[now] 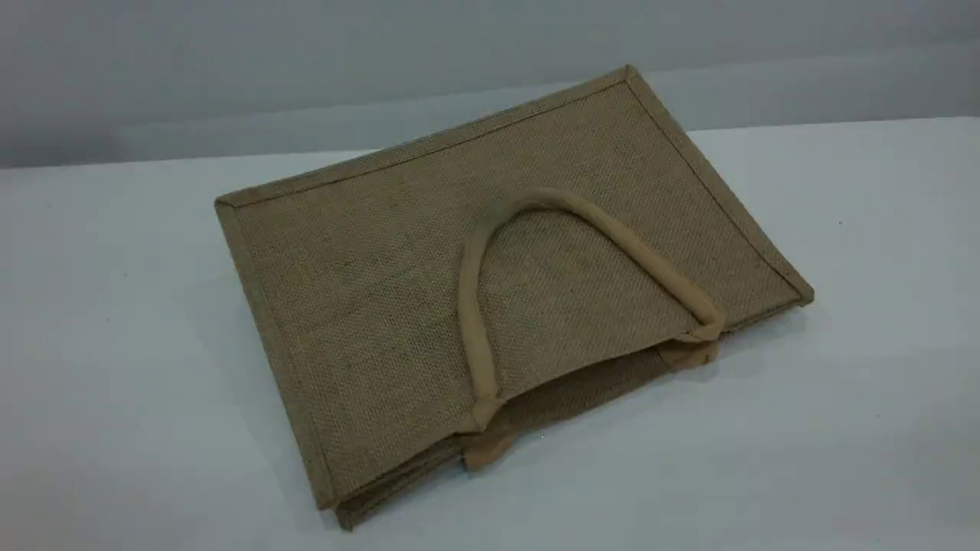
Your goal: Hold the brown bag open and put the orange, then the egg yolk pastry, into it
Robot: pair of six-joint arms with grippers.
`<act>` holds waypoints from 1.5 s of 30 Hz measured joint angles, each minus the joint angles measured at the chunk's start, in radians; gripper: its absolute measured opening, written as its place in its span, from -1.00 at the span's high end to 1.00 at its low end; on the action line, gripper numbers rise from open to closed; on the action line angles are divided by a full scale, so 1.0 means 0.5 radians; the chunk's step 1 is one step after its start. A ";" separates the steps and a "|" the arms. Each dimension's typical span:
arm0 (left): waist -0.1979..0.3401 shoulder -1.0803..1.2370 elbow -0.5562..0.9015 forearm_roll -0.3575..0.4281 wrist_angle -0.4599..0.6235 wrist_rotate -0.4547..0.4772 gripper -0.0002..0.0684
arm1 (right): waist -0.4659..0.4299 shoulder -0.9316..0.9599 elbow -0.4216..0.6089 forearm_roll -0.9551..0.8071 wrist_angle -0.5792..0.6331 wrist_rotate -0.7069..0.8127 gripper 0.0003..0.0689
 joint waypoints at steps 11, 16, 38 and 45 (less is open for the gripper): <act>0.005 -0.007 -0.002 -0.002 0.002 0.002 -0.37 | 0.006 -0.009 0.001 0.005 0.000 -0.002 -0.64; 0.213 -0.091 -0.002 -0.008 0.003 0.014 -0.37 | 0.006 -0.016 0.001 0.005 0.000 -0.002 -0.64; 0.537 -0.495 -0.002 -0.003 0.003 0.012 -0.37 | -0.096 -0.262 0.001 0.010 0.003 -0.002 -0.64; 0.493 -0.492 -0.002 -0.003 0.001 0.012 -0.37 | -0.096 -0.259 0.001 0.010 0.002 -0.002 -0.64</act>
